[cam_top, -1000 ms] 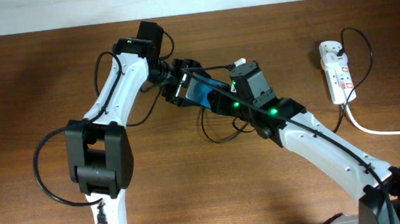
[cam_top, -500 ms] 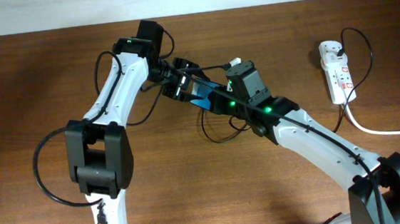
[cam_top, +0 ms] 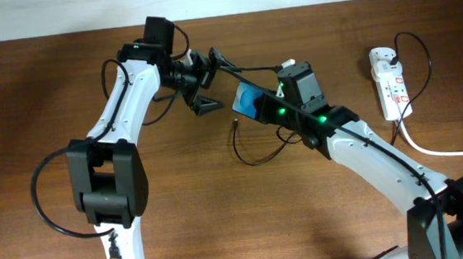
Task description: Plug charger to phone and switch on socket
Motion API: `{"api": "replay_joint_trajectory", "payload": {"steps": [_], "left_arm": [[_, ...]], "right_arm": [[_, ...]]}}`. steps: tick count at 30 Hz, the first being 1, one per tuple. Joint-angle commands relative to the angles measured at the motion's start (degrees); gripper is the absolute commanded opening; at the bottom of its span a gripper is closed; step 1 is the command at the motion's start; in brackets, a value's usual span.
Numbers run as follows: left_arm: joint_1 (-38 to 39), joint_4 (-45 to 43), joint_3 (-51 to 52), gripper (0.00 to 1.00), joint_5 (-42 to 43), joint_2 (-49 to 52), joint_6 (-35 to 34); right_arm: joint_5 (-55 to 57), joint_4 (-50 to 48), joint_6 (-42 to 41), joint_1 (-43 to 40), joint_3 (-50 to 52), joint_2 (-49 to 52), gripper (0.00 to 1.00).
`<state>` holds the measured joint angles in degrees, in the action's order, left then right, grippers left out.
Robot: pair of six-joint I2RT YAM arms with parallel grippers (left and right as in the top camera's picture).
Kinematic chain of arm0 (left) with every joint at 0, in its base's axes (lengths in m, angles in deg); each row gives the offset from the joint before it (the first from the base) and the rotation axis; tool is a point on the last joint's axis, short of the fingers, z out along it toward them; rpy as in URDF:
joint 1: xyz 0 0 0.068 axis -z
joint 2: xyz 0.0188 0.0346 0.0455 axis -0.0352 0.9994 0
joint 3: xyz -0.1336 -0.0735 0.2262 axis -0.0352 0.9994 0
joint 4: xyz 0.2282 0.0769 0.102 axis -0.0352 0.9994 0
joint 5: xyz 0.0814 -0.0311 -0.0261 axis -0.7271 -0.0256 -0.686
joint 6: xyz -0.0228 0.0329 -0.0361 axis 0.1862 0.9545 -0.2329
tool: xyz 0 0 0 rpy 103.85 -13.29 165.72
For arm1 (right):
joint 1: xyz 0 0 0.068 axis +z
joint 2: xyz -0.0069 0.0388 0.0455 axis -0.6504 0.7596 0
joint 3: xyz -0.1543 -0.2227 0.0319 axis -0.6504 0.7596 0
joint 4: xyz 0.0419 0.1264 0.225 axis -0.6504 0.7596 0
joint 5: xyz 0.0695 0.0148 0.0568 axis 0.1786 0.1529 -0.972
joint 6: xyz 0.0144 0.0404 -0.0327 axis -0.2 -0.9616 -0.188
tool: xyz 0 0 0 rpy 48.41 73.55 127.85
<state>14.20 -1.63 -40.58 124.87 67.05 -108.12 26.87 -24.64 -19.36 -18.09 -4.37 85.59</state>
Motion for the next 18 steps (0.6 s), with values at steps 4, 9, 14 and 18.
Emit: {"api": "replay_joint_trajectory", "payload": {"steps": [4, 9, 14, 18], "left_arm": [[-0.4, -8.2, -0.9, 1.0, 9.2, -0.2, 4.3], [-0.4, -10.8, -0.9, 0.99, 13.3, -0.2, 4.3], [-0.9, -14.1, -0.9, 0.99, 18.8, -0.2, 4.3], [-1.8, -16.2, -0.9, 0.99, 20.9, -0.2, 4.3]], "right_arm": [[-2.3, -2.3, -1.9, -2.7, -0.7, -3.8, 0.04], [-3.5, -5.3, -2.9, -2.7, -0.7, -4.1, 0.04], [-4.6, -6.5, -5.0, -4.2, -0.7, -4.2, 0.04], [-9.4, -9.1, -6.3, -6.5, -0.8, -4.3, 0.04]]}}
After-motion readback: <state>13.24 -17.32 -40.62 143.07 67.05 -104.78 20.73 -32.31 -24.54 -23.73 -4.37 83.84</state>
